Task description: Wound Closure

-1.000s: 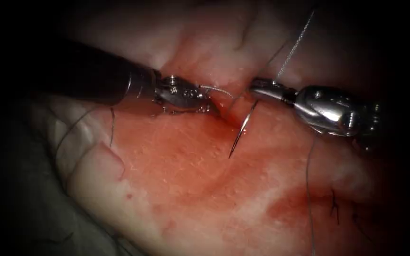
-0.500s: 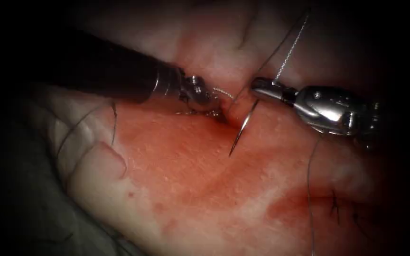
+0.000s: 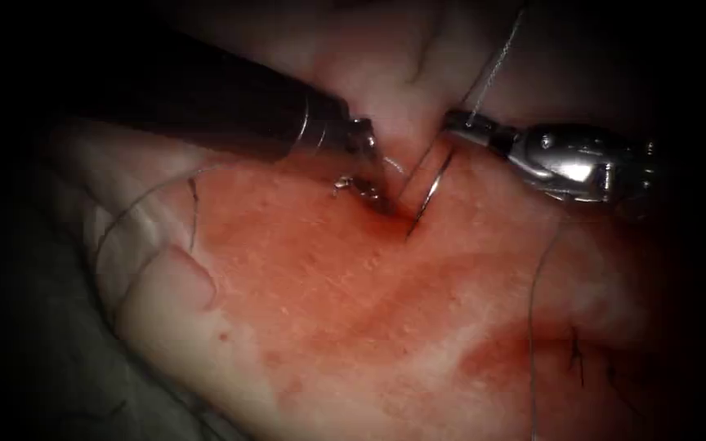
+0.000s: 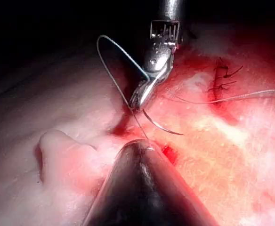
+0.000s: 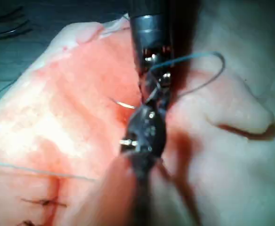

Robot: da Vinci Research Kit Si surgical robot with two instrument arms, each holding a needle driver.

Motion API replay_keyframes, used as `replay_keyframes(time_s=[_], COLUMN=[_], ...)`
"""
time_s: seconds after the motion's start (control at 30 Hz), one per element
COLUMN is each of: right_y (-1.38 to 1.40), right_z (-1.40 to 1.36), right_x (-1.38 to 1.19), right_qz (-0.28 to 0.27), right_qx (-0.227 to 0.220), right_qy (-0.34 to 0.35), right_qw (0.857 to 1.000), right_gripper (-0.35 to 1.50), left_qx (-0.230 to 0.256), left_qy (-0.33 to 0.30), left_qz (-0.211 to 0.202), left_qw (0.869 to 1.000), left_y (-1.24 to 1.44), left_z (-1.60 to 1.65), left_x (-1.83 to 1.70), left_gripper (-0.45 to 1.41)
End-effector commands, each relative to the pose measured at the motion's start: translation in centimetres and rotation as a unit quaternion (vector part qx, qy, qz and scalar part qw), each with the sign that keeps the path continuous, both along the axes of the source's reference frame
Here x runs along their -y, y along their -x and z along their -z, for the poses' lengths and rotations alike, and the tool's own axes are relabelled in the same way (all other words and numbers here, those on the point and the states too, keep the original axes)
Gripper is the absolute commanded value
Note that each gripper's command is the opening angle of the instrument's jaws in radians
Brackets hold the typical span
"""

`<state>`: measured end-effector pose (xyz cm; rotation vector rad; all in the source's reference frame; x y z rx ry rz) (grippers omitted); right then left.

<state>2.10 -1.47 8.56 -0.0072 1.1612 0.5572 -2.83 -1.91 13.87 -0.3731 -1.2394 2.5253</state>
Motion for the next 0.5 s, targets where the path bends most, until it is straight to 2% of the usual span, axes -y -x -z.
replay_keyframes(time_s=[0.03,0.1,0.3,0.5], right_y=[-0.09,-0.15,-0.22,-0.36], right_z=[-0.14,-0.29,-0.41,-0.63], right_x=[0.03,0.04,0.04,0.14], right_qz=[0.001,0.003,0.003,0.013], right_qx=[0.005,0.018,0.029,0.06], right_qy=[0.001,0.004,0.012,0.031], right_qw=[1.0,1.0,1.0,0.998], right_gripper=[-0.35,-0.35,-0.35,-0.35], left_qx=[0.003,0.008,0.013,0.014], left_qy=[0.0,-0.004,-0.001,0.007], left_qz=[-0.003,-0.008,-0.008,0.0], left_qw=[1.0,1.0,1.0,1.0], left_y=[0.02,-0.02,0.02,0.09], left_z=[-0.02,0.06,0.25,0.53], left_x=[0.04,0.05,0.02,0.04], left_gripper=[-0.45,-0.45,-0.45,-0.45])
